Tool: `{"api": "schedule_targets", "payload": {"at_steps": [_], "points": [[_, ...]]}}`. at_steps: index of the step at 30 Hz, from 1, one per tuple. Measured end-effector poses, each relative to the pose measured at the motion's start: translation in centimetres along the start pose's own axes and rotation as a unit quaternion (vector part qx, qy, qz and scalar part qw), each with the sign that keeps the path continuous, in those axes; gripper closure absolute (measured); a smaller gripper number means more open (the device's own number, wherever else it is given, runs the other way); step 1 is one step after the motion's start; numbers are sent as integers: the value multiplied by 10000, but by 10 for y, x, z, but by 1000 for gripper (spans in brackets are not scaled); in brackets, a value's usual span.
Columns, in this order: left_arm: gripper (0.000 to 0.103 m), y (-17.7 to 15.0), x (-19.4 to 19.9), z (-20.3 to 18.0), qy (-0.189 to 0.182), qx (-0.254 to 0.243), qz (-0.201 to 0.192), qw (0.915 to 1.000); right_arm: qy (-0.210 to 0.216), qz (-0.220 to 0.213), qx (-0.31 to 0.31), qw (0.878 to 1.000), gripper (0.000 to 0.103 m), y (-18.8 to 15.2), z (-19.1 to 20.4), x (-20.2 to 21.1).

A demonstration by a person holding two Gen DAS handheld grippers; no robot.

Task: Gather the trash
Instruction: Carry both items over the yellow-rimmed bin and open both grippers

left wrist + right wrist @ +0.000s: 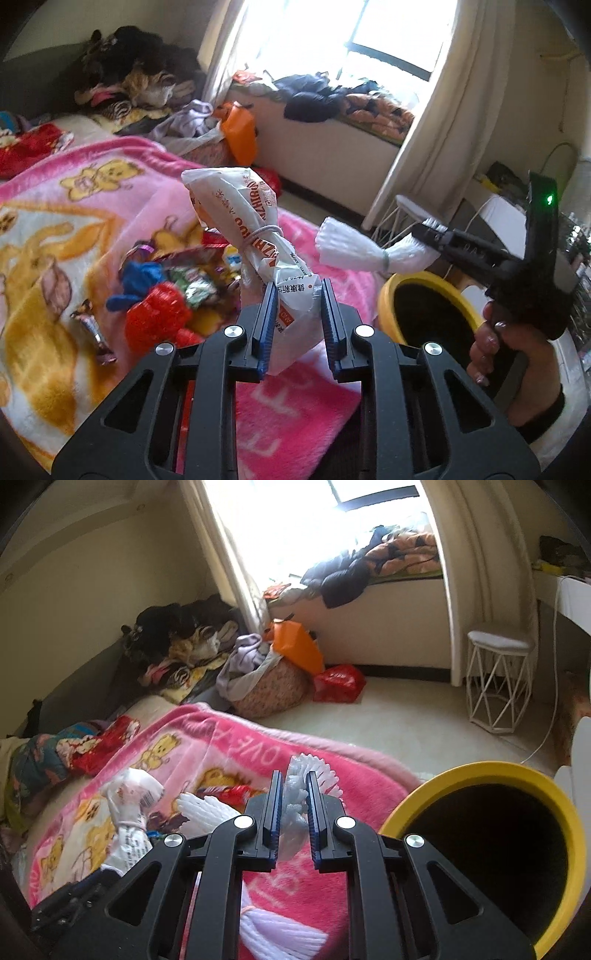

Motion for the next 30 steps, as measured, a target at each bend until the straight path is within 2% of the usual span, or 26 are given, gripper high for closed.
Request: {"api": "schedule_targets", "payload": {"at_steps": [14, 27, 30], "points": [[85, 0, -15, -71, -646, -393, 111, 9971, -792, -310, -383, 9956, 91, 8, -75, 45], [85, -26, -48, -126, -1084, -787, 557, 9894, -1711, -361, -827, 9811, 91, 0, -154, 65], [85, -31, -57, -138, -1333, -786, 676, 9856, -1951, -351, -875, 9763, 91, -4, -168, 66]]}}
Point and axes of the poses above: each gripper's, at about its wrist camera, not at the fingertips, and x roughly against the way its jaws point, z to its left, y to its top, the point moved 8 cm from there along -x, roughly the way its jaws point, and after that the axes turned 2 degrees about z, right-handed, at the moved point
